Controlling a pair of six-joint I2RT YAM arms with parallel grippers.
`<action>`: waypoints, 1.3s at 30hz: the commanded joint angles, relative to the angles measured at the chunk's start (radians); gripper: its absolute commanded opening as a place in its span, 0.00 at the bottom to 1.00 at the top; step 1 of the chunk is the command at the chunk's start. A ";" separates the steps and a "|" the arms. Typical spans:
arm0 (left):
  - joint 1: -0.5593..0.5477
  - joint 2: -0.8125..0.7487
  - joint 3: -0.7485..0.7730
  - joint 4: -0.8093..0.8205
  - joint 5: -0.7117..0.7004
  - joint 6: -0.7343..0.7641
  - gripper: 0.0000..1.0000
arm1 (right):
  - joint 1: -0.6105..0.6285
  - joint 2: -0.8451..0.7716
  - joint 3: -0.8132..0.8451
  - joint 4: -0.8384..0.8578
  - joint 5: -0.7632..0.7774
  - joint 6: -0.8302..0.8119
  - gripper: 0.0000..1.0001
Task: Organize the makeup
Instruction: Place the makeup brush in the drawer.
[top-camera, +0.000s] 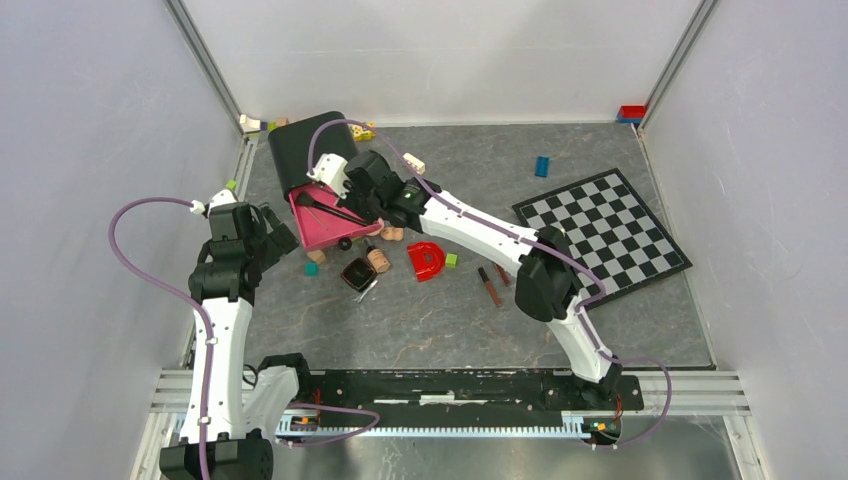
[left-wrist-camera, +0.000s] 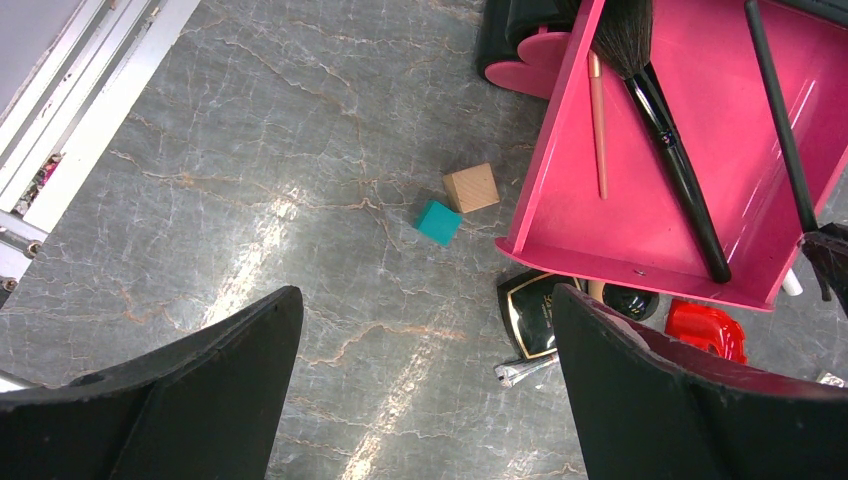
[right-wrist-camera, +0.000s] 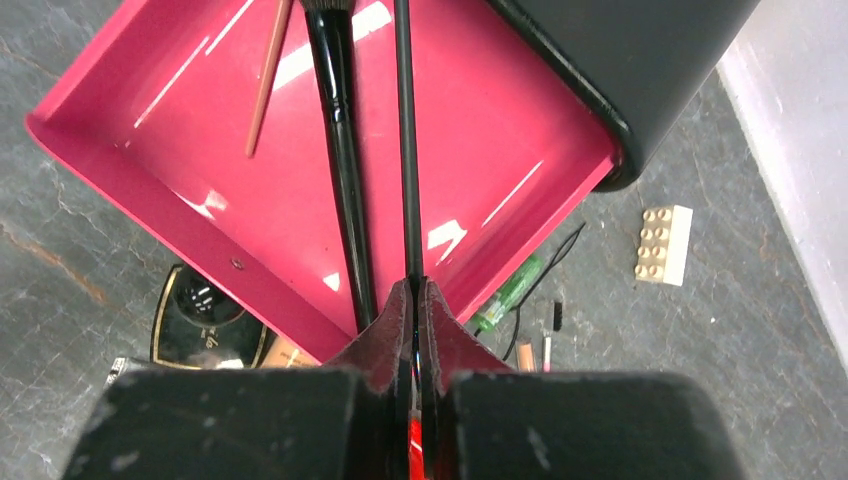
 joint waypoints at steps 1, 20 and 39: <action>-0.001 -0.015 -0.005 0.036 -0.010 0.027 1.00 | 0.012 0.023 0.063 0.084 0.002 -0.036 0.00; -0.002 -0.014 -0.005 0.037 -0.008 0.027 1.00 | 0.033 0.070 0.036 0.130 0.028 -0.097 0.01; -0.002 -0.008 -0.005 0.036 -0.007 0.027 1.00 | 0.032 0.053 0.005 0.174 0.026 -0.037 0.25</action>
